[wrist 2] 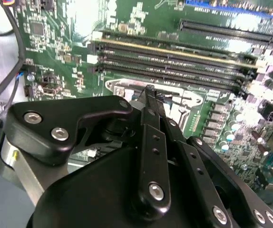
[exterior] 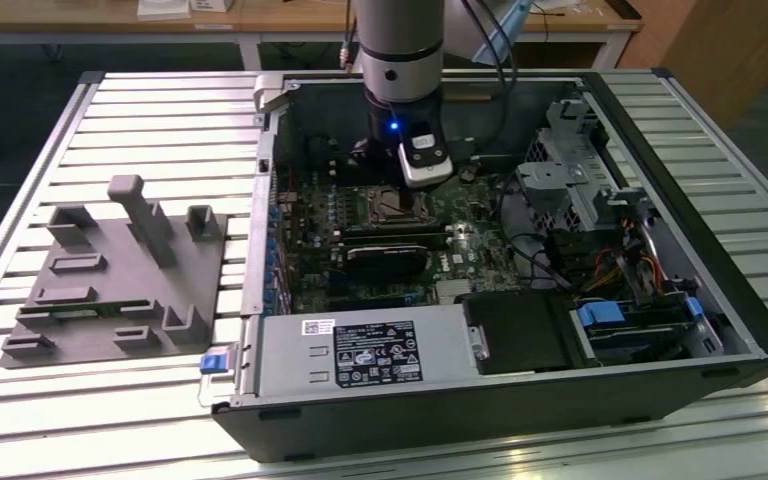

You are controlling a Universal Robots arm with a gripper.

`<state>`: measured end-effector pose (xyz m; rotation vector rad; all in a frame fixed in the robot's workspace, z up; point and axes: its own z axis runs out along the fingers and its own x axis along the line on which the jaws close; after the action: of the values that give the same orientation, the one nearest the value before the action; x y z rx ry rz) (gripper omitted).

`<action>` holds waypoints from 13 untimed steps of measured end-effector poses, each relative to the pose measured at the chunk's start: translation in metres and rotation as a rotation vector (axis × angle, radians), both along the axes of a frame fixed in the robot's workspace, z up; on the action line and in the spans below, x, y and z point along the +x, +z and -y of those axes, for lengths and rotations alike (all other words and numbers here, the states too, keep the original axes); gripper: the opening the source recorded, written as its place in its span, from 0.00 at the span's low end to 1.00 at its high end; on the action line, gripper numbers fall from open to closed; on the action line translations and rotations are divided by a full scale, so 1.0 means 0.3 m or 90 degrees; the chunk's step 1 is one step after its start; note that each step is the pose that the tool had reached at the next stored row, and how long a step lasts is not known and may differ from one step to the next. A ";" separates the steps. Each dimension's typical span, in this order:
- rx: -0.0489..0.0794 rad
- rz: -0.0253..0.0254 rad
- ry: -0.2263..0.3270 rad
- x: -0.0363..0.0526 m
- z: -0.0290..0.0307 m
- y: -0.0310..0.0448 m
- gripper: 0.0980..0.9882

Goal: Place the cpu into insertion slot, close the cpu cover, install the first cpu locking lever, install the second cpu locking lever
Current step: 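Install the second cpu locking lever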

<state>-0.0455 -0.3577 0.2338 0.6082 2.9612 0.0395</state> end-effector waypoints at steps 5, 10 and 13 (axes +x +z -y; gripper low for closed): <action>0.000 0.0001 0.019 -0.005 0.009 -0.005 0.01; 0.000 0.0000 0.056 -0.007 0.012 -0.009 0.01; 0.000 0.0000 0.067 -0.014 0.015 -0.013 0.01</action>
<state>-0.0497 -0.3621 0.2300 0.4515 2.9906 0.0488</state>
